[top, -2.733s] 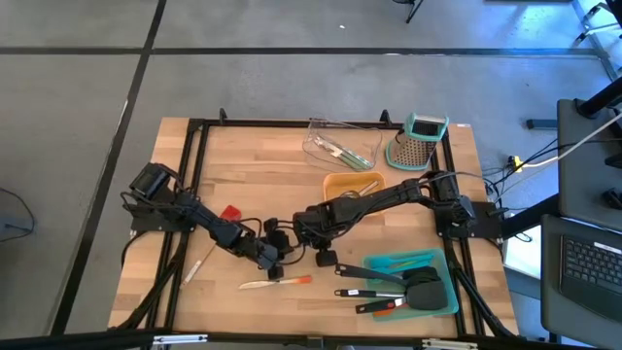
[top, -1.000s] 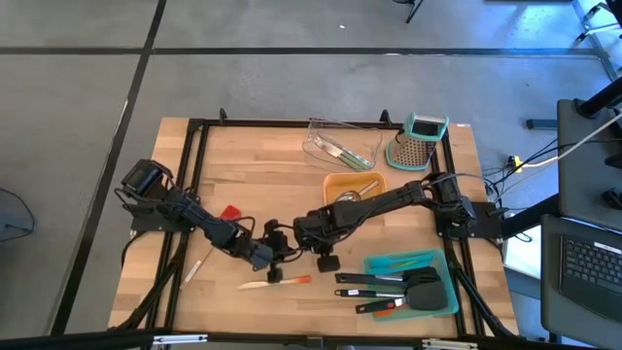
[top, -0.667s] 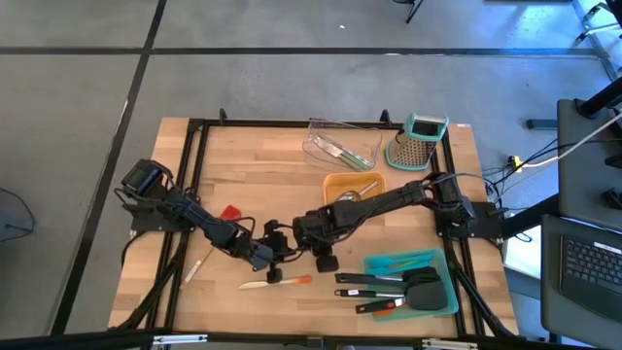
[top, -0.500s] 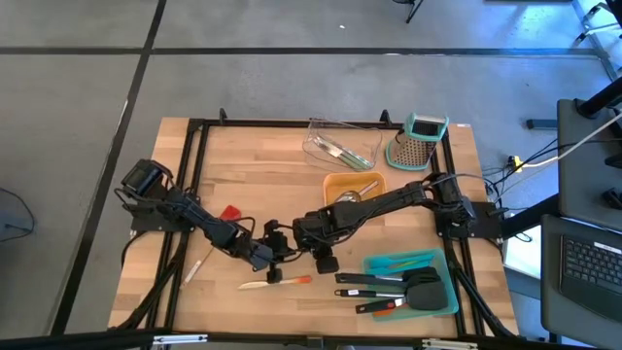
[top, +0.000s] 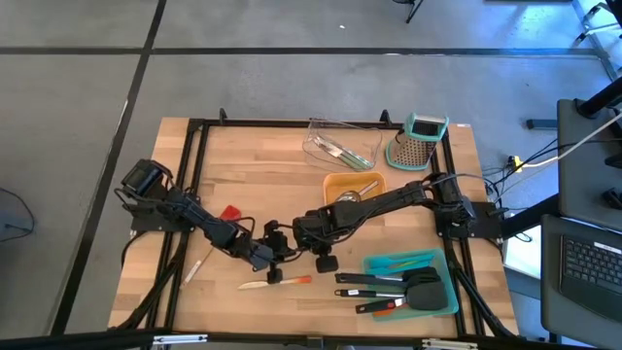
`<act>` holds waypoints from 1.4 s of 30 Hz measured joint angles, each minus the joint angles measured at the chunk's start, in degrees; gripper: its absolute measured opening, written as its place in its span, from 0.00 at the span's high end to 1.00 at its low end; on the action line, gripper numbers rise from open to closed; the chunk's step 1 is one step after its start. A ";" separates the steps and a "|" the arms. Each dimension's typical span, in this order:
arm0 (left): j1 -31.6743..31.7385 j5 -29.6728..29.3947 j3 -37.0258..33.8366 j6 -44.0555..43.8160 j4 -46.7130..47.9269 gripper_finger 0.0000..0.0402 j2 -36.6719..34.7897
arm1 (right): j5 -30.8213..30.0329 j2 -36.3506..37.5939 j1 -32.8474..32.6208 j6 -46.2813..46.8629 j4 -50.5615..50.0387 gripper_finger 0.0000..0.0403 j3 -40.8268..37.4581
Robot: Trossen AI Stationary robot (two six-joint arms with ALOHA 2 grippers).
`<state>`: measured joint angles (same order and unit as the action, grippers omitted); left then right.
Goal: Pick & Place Kitchen Items
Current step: Put the blue knife into the transparent bin
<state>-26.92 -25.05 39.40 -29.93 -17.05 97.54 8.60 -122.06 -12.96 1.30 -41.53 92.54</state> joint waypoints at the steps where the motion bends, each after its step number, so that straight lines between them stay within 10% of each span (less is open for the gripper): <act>1: 0.00 0.10 0.00 0.00 -0.05 1.00 0.00 | 0.01 0.00 -0.01 0.00 -0.08 0.97 0.01; 9: -2.28 0.85 -0.15 4.91 -2.44 0.89 -2.82 | 1.56 0.14 -0.15 0.44 -0.08 0.97 0.11; 21: -10.41 -19.39 -0.02 12.71 -4.21 0.53 -14.58 | 1.38 0.68 0.63 1.23 -5.16 0.97 1.62; 34: -16.32 -32.47 -0.02 14.25 -4.21 0.54 -15.10 | -14.57 0.72 4.15 -3.41 -28.29 0.97 19.44; 42: -21.90 -41.07 -0.02 14.24 -3.82 0.54 -15.10 | -14.44 4.24 15.62 -3.50 -30.03 0.97 21.46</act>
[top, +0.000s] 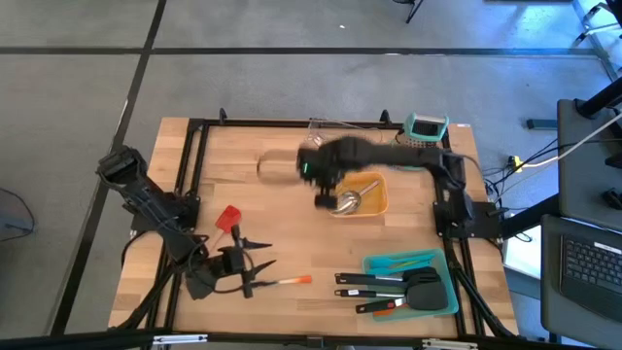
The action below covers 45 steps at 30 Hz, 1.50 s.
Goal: Pick & Place Kitchen Items
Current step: Put the blue knife into the transparent bin
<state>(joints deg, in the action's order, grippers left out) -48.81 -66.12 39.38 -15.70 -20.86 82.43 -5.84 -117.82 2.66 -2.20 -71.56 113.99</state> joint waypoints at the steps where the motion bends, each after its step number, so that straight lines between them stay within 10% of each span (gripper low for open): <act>1: -0.87 -1.58 0.00 0.02 0.02 0.54 0.00 | -0.13 0.60 1.97 0.07 0.23 0.97 0.02; 18: -7.11 -13.89 -0.59 -4.39 3.40 0.54 0.00 | 4.58 0.38 27.99 1.89 3.72 0.97 -5.09; 45: -7.09 -11.20 -0.66 -16.18 10.62 0.54 0.07 | 4.38 0.46 27.52 2.87 1.78 0.97 -14.45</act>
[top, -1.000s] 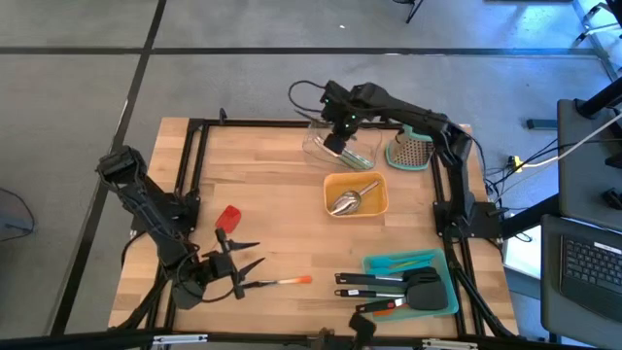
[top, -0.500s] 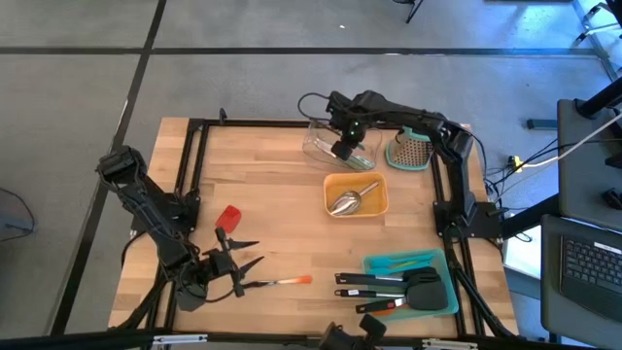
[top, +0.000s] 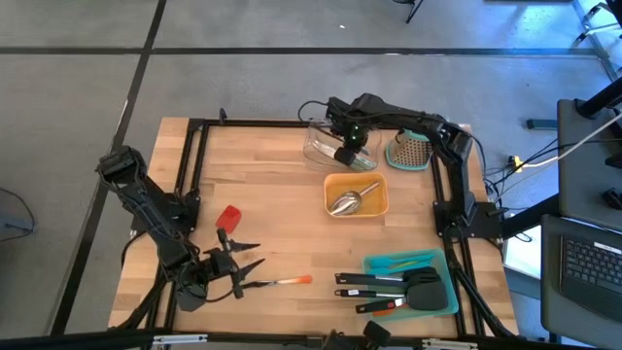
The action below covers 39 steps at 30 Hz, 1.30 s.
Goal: Pick & Place Kitchen Items
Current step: Put the blue knife into the transparent bin
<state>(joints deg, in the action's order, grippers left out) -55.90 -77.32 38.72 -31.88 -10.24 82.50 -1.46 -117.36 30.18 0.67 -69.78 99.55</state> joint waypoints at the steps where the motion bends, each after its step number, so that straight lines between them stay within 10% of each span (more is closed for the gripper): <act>1: 0.00 0.19 0.00 -0.32 0.01 0.54 0.00 | 0.00 0.00 -0.11 0.03 -0.75 0.97 0.00; 39: 0.25 -1.23 -0.02 1.12 -0.24 0.54 0.02 | -0.68 0.24 1.76 0.26 15.85 0.96 -17.66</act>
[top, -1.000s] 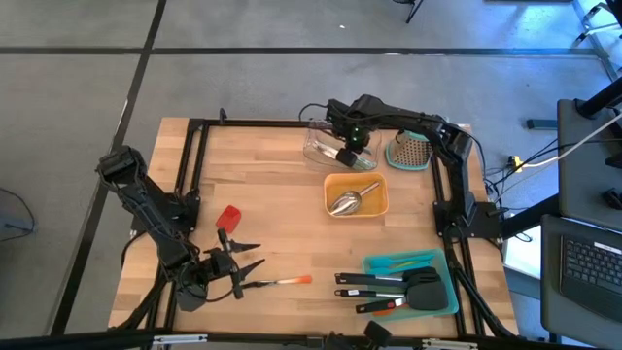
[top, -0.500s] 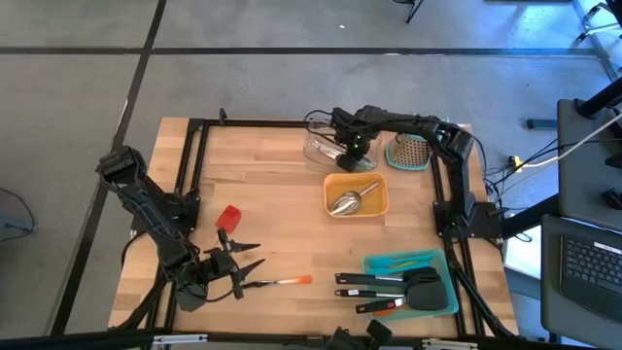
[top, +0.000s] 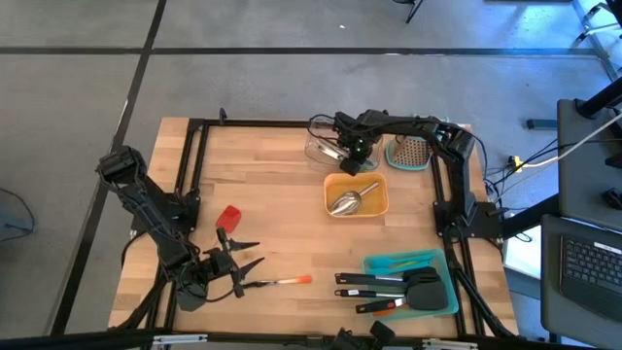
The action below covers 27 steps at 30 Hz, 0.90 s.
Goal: Pick & Place Kitchen Items
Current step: Put the blue knife into the transparent bin, then put the orange knife into the transparent bin
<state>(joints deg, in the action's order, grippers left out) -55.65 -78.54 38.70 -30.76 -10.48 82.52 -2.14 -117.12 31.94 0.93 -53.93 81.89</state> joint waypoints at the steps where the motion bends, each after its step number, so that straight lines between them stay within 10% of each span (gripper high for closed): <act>1: 0.04 0.00 0.00 0.00 0.00 0.54 0.00 | 0.05 -0.01 0.00 0.00 0.02 0.95 0.00; 12: 0.67 0.22 0.00 0.04 0.02 0.54 0.00 | -0.45 -0.43 -0.91 1.04 -2.92 0.71 3.30; 27: 0.67 1.40 0.00 0.06 0.00 0.54 0.00 | -0.96 0.91 -6.85 -4.65 -16.78 0.65 29.19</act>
<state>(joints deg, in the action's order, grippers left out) -54.98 -77.14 38.70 -30.71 -10.48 82.52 -3.10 -116.21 25.09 -3.73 -70.71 111.08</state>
